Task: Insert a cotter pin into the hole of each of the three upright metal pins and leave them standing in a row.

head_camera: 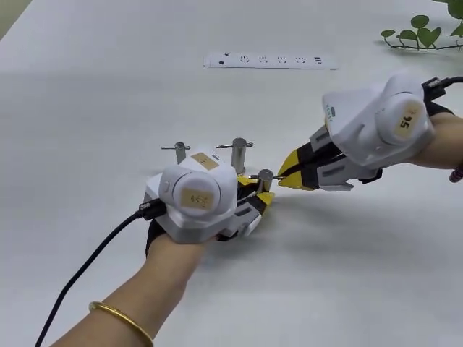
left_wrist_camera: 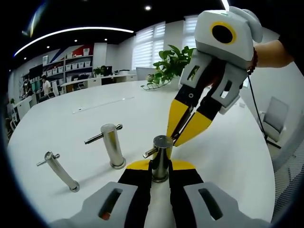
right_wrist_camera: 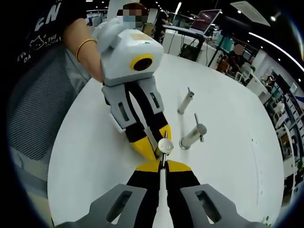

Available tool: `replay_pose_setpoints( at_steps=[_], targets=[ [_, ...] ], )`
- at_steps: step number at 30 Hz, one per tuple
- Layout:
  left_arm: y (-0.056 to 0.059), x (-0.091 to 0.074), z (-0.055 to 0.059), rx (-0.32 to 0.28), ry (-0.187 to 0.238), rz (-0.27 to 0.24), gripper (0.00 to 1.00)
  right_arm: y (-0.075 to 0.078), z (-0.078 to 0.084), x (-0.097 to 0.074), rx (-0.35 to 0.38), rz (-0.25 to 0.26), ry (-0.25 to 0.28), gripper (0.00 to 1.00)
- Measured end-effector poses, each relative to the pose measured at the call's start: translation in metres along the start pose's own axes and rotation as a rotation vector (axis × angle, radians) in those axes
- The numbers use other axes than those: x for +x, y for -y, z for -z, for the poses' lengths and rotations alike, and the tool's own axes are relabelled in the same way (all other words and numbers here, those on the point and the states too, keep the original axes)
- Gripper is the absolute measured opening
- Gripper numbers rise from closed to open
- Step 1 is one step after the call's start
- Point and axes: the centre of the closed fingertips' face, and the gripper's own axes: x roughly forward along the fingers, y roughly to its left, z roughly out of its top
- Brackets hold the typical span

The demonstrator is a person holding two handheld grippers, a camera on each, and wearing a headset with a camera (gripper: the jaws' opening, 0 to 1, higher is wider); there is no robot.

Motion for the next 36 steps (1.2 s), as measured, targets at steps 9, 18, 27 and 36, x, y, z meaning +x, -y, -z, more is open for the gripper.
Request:
replay_pose_setpoints(
  at_steps=[9, 18, 27, 36],
  targets=[
    [0.000, 0.001, 0.001, -0.004, 0.001, -0.001, 0.10, 0.000, -0.005, -0.001, 0.008, 0.034, 0.024, 0.08],
    [0.000, 0.002, 0.001, -0.010, 0.003, -0.002, 0.10, 0.001, 0.002, -0.014, 0.079, 0.062, 0.028, 0.05],
    [-0.001, 0.002, 0.000, -0.015, 0.001, -0.002, 0.11, -0.001, -0.001, -0.011, 0.105, 0.054, 0.036, 0.00],
    [-0.001, 0.003, 0.001, -0.020, 0.001, -0.002, 0.11, -0.001, -0.005, -0.009, 0.079, 0.048, 0.032, 0.00]
  ],
)
